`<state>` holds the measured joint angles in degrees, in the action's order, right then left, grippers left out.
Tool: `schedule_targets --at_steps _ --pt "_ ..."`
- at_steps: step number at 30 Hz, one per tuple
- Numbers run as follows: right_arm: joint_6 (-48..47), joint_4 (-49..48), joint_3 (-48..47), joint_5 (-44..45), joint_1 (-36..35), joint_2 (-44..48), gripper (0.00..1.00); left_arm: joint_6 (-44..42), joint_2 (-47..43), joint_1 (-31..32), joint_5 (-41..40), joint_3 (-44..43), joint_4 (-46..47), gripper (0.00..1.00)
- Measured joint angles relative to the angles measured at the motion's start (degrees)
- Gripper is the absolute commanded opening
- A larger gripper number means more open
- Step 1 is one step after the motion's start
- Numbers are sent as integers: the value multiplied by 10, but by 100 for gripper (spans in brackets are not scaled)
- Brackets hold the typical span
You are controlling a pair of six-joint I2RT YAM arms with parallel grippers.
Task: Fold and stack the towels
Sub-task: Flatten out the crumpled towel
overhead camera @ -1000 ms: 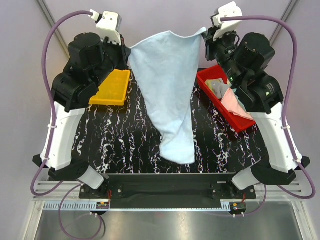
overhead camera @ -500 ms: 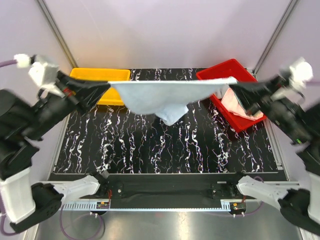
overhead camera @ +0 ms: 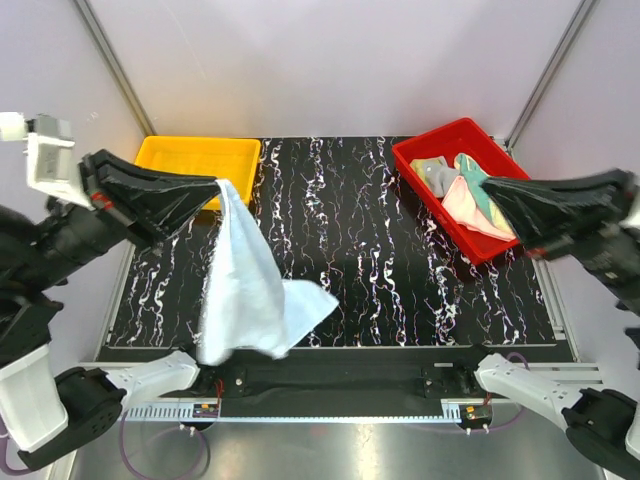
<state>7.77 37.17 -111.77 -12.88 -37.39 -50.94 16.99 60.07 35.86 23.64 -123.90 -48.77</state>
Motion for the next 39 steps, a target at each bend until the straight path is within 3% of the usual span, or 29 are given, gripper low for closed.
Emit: schedule_targets --at_steps 3,6,12,15,22,27,32,39 --pt "7 4 54 8 0 -23 40 0 -19 0 -28 95 32 0" --pt "22 -8 150 1 0 -61 52 7 -22 -3 -72 210 46 0" --pt "87 -58 387 5 0 -142 54 64 15 -68 -104 447 102 0" --pt "139 -75 474 23 0 -144 52 103 78 -126 -99 524 112 0" --pt "288 -217 568 91 -48 -189 50 144 224 -245 -70 573 129 0" --pt "322 -262 518 157 -137 -328 48 146 266 -272 -51 562 149 0" --pt "333 -277 415 188 -181 -475 47 150 332 -295 -30 519 170 0" --pt "327 -282 425 232 -187 -528 45 147 387 -308 -29 462 174 0"
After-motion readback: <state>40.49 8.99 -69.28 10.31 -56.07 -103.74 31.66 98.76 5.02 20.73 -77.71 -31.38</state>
